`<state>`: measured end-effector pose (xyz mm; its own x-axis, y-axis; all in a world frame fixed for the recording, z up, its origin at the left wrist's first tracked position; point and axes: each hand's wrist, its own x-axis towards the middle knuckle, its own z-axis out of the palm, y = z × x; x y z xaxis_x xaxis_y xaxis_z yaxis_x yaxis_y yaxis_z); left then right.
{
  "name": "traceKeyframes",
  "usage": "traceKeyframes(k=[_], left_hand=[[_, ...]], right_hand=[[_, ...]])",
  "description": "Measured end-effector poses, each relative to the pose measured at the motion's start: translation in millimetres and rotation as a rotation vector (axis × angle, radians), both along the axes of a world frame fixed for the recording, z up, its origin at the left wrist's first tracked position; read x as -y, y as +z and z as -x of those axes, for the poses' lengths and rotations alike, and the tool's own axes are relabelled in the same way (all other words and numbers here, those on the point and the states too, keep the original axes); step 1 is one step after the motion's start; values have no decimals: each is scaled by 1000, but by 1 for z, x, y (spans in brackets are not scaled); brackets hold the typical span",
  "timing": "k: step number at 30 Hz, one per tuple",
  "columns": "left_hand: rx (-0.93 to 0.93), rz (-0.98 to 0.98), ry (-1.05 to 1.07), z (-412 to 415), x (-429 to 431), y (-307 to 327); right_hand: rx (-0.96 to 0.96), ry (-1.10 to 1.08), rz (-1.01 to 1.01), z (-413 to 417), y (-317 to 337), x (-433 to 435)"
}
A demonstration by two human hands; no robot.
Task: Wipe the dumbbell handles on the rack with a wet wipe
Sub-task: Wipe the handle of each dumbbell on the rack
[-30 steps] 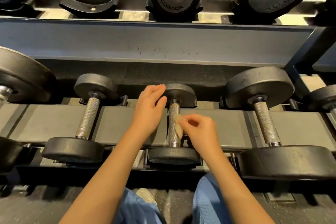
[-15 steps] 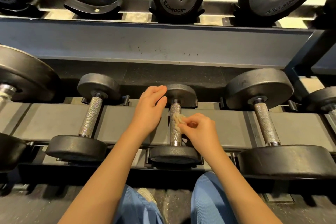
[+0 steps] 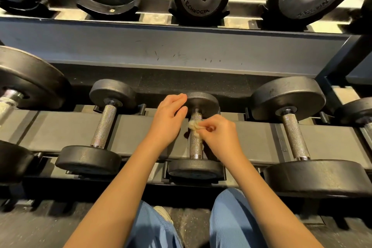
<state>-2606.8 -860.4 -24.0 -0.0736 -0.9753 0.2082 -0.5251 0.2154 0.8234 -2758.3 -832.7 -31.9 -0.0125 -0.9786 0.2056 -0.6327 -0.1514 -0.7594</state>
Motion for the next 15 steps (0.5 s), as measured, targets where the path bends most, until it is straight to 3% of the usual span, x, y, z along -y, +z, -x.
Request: traceKeyframes(k=[5, 12, 15], left_hand=[[12, -2, -1, 1, -1, 0], [63, -37, -54, -4, -7, 3], [79, -33, -66, -6, -8, 4]], right_hand=[[-7, 135, -205, 9, 7, -19], [-49, -3, -108, -7, 20, -4], [-27, 51, -284, -1, 22, -16]])
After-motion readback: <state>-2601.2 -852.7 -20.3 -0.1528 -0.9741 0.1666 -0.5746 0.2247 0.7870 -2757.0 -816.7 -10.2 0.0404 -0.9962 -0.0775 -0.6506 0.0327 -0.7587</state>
